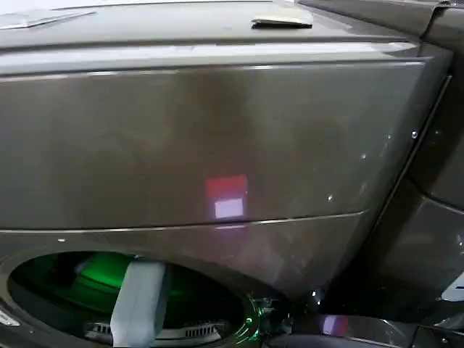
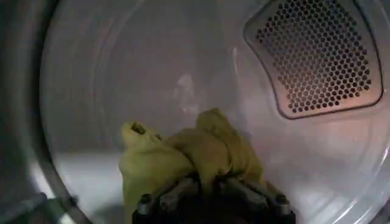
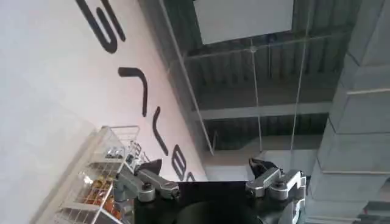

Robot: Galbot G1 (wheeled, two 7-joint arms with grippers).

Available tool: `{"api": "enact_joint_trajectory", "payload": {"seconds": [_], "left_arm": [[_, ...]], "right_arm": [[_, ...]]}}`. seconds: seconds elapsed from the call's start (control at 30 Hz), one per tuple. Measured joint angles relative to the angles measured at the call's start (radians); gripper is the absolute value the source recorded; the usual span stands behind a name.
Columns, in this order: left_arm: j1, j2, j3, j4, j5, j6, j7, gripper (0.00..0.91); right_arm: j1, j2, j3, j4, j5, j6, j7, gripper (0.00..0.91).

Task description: Grasp the clothes from the dryer.

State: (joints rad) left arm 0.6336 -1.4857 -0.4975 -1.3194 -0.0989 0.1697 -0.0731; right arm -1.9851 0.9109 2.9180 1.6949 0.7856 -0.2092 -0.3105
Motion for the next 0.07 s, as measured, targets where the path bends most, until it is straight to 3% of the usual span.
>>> {"api": "enact_joint_trajectory", "payload": {"seconds": [0.07], "left_arm": [[0.002, 0.001, 0.001, -0.003, -0.001, 0.0, 0.0, 0.0]], "right_arm": [[0.0, 0.001, 0.0, -0.001, 0.0, 0.0, 0.0, 0.907]]}}
